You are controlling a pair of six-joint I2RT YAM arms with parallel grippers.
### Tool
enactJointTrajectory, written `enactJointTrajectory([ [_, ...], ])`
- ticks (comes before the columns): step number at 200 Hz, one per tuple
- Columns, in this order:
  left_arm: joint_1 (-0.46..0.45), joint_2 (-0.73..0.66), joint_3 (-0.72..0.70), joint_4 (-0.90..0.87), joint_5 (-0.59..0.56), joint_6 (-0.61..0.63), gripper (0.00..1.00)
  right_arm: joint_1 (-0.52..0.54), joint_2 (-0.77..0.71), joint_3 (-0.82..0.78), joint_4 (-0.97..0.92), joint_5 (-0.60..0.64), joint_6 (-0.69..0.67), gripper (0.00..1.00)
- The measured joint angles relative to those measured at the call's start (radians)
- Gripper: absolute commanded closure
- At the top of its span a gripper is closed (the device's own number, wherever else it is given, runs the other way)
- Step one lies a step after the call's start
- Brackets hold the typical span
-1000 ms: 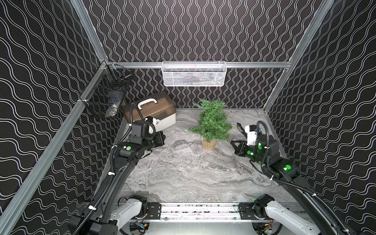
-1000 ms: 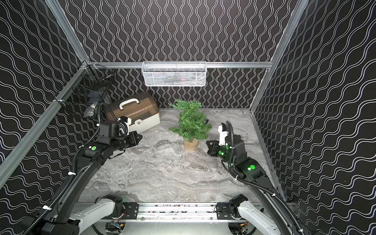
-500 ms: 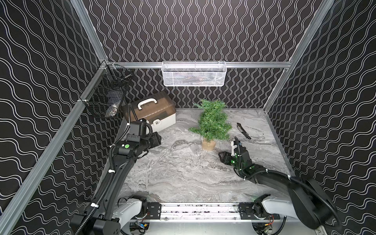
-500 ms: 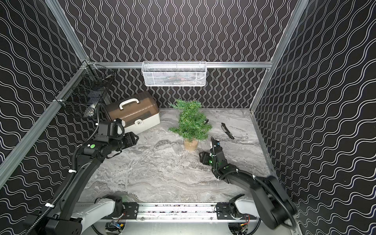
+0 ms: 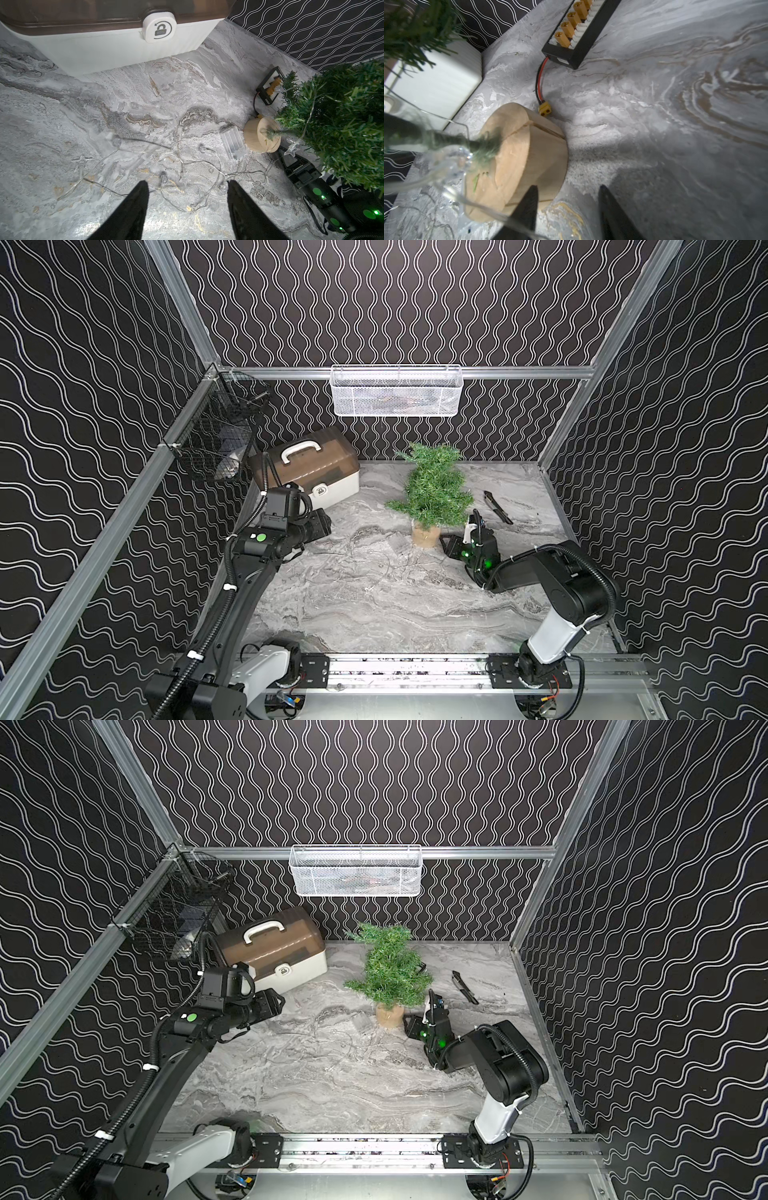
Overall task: Remove string lights from the small christmas tree
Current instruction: Remove the light string from the Christmas tree.
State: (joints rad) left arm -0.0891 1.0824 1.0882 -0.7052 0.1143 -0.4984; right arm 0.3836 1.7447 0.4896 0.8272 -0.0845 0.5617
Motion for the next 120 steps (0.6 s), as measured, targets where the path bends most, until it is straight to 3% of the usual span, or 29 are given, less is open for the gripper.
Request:
enactJointTrajectory([
  [26,0.000,0.011,0.000,0.023,0.017,0.000,0.37,0.000,-0.094,-0.051,0.001,0.010,0.007,1.00],
  [79,0.000,0.023,-0.021,0.048,0.045,-0.004,0.39,0.000,-0.556,-0.011,-0.321,0.141,-0.024,1.00],
  [120,0.000,0.022,-0.023,0.069,0.057,-0.005,0.39,-0.016,-0.667,0.131,-0.595,0.207,-0.104,1.00],
])
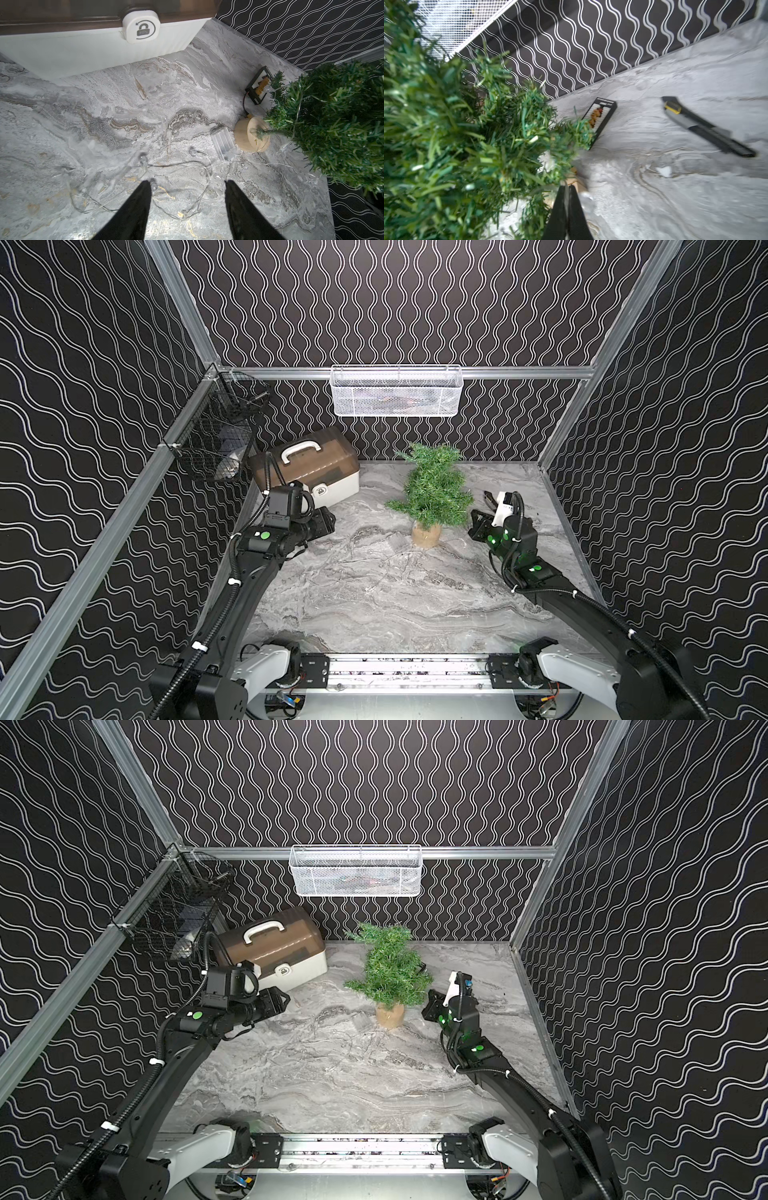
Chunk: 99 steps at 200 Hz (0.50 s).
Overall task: Remove string lights from the small christmas tree
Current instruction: Remove the light string from the Christmas tree.
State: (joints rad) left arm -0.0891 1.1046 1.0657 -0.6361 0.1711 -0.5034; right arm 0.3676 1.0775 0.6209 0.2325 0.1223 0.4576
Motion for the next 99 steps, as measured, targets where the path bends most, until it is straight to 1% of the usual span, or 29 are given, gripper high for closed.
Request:
enactJointTrajectory([
  [28,0.000,-0.003,0.000,0.000,0.008,0.000,0.40,-0.003,-0.006,0.107,-0.123,-0.006,-0.040,1.00],
  [53,0.000,-0.011,0.000,0.000,0.008,0.000,0.40,-0.002,0.000,0.185,-0.186,-0.056,-0.058,1.00],
  [76,0.000,-0.013,-0.006,0.004,0.009,0.000,0.40,0.018,-0.013,0.199,-0.237,-0.092,-0.057,1.00],
  [99,0.000,-0.011,-0.010,0.007,0.013,0.000,0.40,0.075,-0.060,0.174,-0.268,-0.103,-0.029,1.00],
])
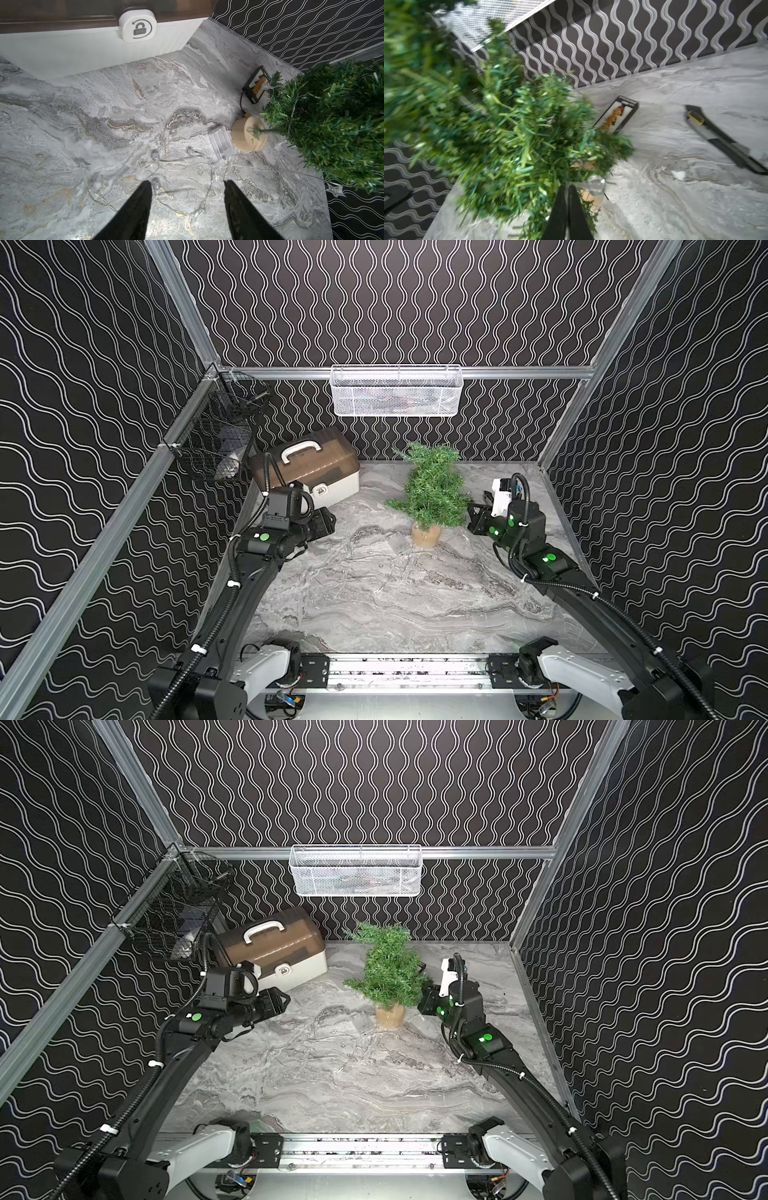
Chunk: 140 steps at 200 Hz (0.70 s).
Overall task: Remove string lights from the small christmas tree
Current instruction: Remove the light string from the Christmas tree.
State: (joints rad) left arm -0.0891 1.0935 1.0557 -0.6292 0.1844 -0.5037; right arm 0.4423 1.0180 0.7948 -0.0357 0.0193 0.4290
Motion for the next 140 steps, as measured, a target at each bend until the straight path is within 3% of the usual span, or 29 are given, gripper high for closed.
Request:
enactJointTrajectory([
  [47,0.000,0.024,-0.001,0.017,0.036,-0.020,0.41,0.152,-0.065,-0.126,-0.048,0.047,0.068,1.00],
  [93,-0.017,0.037,-0.003,0.060,0.077,-0.024,0.42,0.159,-0.093,-0.133,-0.079,0.125,0.076,1.00],
  [140,-0.108,0.042,-0.019,0.090,0.072,-0.047,0.43,0.160,-0.119,-0.030,-0.135,0.124,0.073,1.00],
])
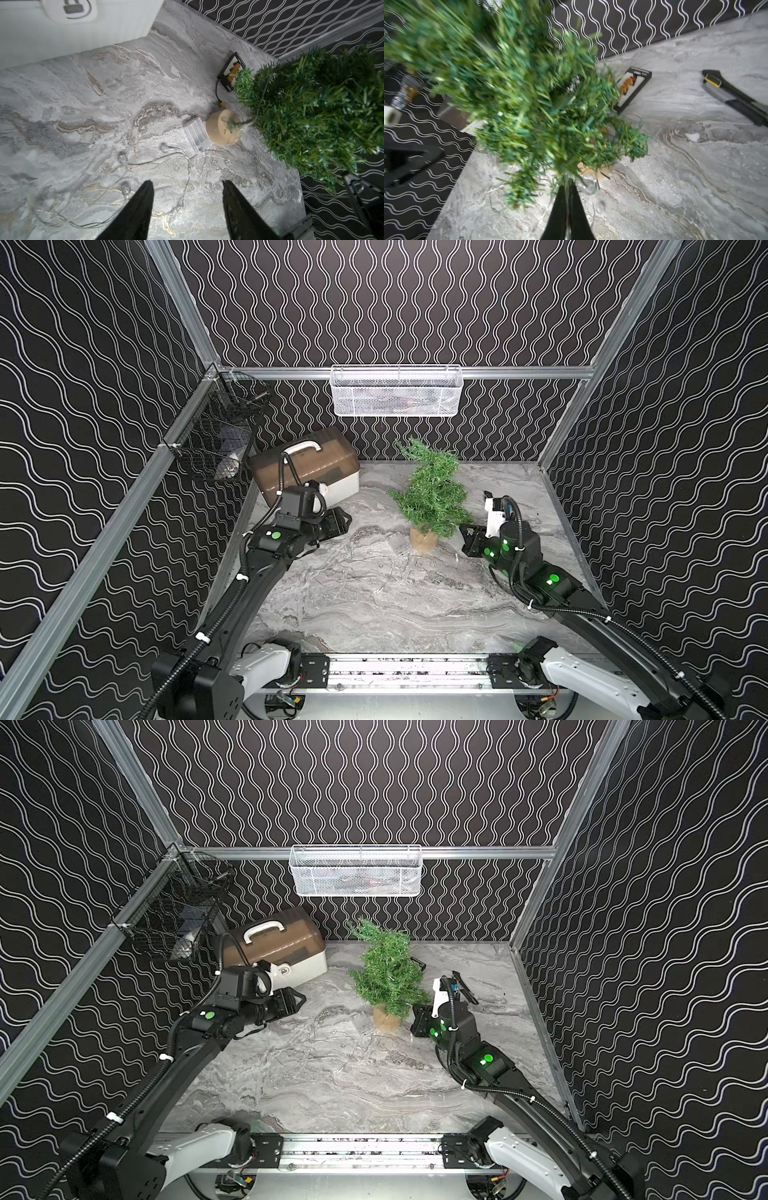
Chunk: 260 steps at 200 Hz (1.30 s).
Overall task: Remove string lights from the small christmas tree
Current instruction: Remove the light string from the Christmas tree.
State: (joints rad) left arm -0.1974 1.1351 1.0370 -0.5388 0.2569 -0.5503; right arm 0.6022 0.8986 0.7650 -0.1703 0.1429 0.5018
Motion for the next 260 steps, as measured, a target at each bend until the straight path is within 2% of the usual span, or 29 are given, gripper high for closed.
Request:
enactJointTrajectory([
  [57,-0.049,0.013,-0.014,0.027,-0.014,-0.025,0.43,0.061,0.017,0.077,-0.026,-0.052,-0.012,1.00],
  [115,-0.080,0.013,-0.085,0.104,0.082,-0.037,0.43,0.223,-0.026,-0.138,0.037,-0.076,0.057,1.00],
  [146,-0.152,0.027,-0.120,0.201,0.154,-0.057,0.41,0.262,0.063,-0.171,0.150,-0.107,0.064,1.00],
  [174,-0.195,0.052,-0.186,0.333,0.229,-0.106,0.37,0.301,0.190,-0.124,0.242,-0.129,0.060,1.00],
  [201,-0.196,0.077,-0.237,0.422,0.279,-0.169,0.32,0.349,0.237,-0.105,0.320,-0.134,0.046,1.00],
  [260,-0.179,0.124,-0.233,0.543,0.317,-0.240,0.33,0.393,0.174,-0.198,0.363,-0.109,0.054,1.00],
])
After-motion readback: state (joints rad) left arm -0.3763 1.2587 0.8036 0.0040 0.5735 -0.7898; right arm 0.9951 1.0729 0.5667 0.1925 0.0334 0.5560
